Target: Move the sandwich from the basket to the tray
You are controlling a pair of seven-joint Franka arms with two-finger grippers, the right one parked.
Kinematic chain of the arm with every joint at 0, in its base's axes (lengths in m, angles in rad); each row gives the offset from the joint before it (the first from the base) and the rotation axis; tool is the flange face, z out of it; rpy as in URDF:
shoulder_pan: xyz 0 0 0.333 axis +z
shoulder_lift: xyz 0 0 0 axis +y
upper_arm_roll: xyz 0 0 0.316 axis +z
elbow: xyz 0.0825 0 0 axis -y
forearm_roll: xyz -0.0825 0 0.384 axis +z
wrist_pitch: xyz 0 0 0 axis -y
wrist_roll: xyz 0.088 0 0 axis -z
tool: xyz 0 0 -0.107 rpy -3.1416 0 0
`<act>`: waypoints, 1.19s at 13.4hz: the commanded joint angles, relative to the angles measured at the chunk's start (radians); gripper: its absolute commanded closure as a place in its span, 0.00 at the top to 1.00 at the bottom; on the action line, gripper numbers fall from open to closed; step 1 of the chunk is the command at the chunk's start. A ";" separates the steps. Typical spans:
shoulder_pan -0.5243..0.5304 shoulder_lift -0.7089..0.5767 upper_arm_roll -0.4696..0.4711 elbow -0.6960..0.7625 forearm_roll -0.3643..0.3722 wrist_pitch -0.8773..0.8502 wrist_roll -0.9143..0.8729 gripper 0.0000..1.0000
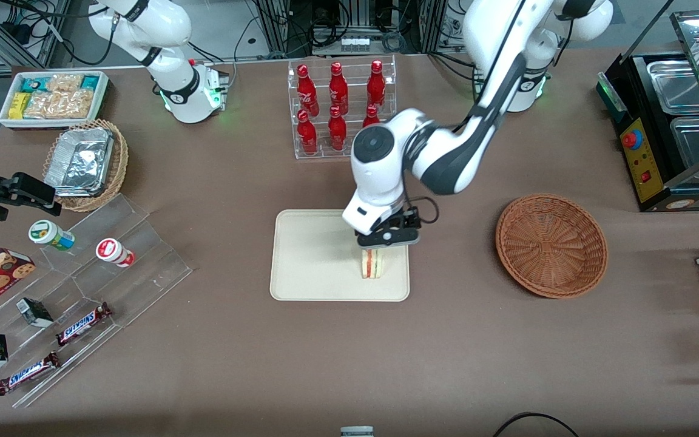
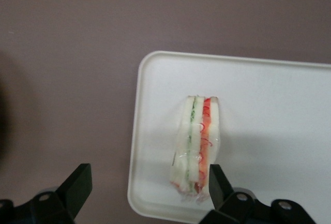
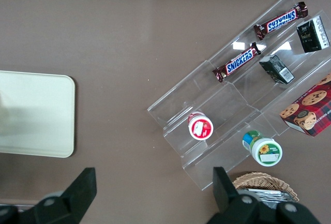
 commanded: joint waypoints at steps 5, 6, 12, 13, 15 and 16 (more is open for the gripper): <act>0.149 -0.285 -0.005 -0.022 -0.029 -0.295 0.071 1.00; 0.184 -0.316 -0.005 -0.022 -0.034 -0.332 0.123 1.00; 0.410 -0.453 -0.005 -0.031 -0.124 -0.457 0.430 1.00; 0.448 -0.479 -0.005 -0.034 -0.155 -0.480 0.494 1.00; 0.539 -0.542 -0.005 -0.057 -0.216 -0.511 0.616 1.00; 0.583 -0.588 -0.003 -0.095 -0.258 -0.511 0.683 1.00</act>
